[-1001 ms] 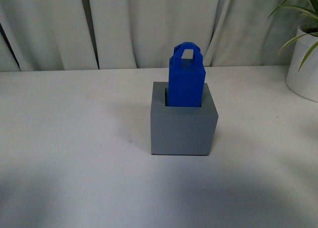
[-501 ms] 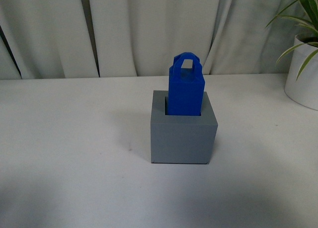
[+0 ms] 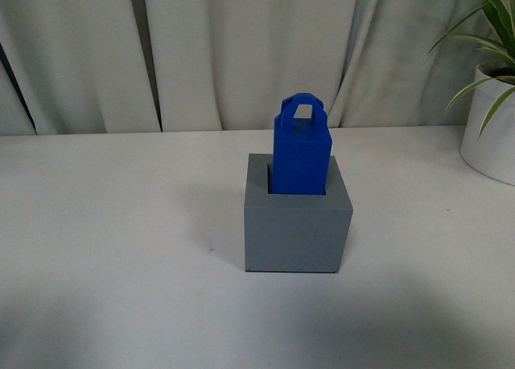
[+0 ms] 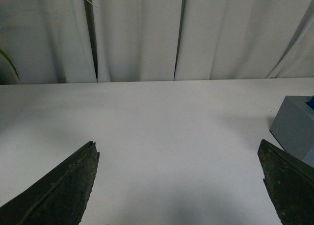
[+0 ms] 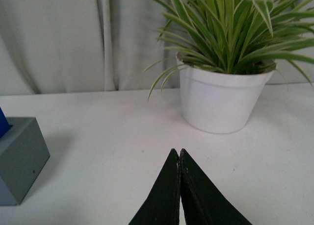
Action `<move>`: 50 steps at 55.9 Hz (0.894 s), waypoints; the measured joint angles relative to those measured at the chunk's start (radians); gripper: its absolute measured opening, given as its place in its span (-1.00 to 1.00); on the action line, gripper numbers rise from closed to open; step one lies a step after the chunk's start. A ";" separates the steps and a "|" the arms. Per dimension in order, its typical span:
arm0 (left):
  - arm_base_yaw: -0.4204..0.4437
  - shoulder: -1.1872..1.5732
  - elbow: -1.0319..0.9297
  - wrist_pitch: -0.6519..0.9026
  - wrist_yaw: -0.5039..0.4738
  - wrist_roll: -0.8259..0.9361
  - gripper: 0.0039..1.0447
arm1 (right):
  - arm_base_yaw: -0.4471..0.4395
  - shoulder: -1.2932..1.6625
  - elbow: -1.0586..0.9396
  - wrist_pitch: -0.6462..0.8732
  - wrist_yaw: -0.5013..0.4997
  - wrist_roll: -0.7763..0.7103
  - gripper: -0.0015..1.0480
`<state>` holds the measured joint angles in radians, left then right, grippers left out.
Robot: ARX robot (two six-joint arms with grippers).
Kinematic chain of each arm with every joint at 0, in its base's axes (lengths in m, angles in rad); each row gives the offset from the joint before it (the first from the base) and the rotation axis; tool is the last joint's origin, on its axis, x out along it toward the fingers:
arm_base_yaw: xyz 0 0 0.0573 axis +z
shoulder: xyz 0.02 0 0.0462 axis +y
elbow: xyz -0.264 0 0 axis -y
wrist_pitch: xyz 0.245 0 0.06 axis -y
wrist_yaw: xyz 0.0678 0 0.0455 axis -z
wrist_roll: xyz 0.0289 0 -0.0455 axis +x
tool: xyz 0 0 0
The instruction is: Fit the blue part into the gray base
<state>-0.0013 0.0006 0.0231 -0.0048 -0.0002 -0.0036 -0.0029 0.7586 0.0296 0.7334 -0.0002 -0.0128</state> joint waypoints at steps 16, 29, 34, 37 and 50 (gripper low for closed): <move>0.000 0.000 0.000 0.000 0.000 0.000 0.89 | 0.000 -0.176 -0.024 -0.161 0.000 0.000 -0.95; 0.000 0.000 0.000 0.000 0.000 0.000 0.89 | 0.000 -0.323 -0.024 -0.299 0.000 0.000 -0.95; 0.000 0.000 0.000 0.000 0.000 0.000 0.89 | 0.000 -0.381 -0.024 -0.354 0.000 0.000 -0.95; 0.000 0.000 0.000 0.000 0.000 0.000 0.89 | 0.000 -0.413 -0.024 -0.385 0.000 0.000 -0.95; 0.000 0.000 0.000 0.000 0.000 0.000 0.89 | 0.000 -0.506 -0.024 -0.476 0.000 0.000 -0.95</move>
<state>-0.0013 0.0006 0.0231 -0.0048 0.0002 -0.0040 -0.0029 0.2527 0.0051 0.2577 -0.0006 -0.0124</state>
